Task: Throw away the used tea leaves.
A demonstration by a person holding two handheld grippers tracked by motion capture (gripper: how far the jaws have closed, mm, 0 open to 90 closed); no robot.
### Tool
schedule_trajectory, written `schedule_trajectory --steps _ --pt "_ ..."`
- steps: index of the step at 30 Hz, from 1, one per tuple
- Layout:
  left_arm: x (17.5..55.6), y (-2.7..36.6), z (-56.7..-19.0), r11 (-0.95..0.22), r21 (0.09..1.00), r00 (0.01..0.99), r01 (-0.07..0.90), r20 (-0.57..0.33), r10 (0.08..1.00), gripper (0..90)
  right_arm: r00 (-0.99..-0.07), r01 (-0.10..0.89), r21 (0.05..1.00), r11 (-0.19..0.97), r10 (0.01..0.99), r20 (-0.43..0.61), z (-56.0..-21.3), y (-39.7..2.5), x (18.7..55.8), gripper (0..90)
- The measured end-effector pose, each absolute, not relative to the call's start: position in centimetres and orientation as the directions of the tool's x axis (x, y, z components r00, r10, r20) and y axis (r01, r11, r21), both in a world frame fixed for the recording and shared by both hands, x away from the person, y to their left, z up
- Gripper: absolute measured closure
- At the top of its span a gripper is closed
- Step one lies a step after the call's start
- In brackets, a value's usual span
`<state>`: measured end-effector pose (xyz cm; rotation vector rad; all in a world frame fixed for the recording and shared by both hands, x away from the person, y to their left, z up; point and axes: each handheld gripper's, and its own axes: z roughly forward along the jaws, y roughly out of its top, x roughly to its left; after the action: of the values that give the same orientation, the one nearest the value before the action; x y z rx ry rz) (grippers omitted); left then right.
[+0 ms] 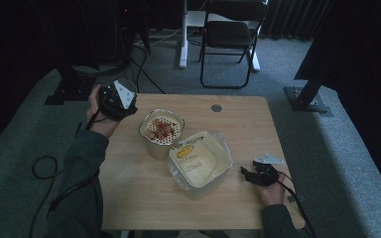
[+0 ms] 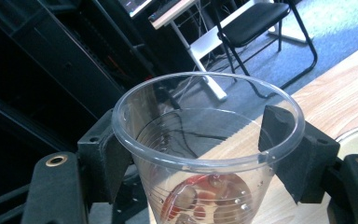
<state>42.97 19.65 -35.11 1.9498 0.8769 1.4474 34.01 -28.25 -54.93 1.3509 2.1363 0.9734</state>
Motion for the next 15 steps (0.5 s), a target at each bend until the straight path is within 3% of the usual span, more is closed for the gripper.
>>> schedule_trajectory --steps 15 --pt "43.2 17.8 -34.9 -0.726 0.676 0.222 0.131 0.693 0.686 27.7 -0.433 0.6 0.75 0.279 0.901 0.011 -54.9 -28.2 34.0 37.8"
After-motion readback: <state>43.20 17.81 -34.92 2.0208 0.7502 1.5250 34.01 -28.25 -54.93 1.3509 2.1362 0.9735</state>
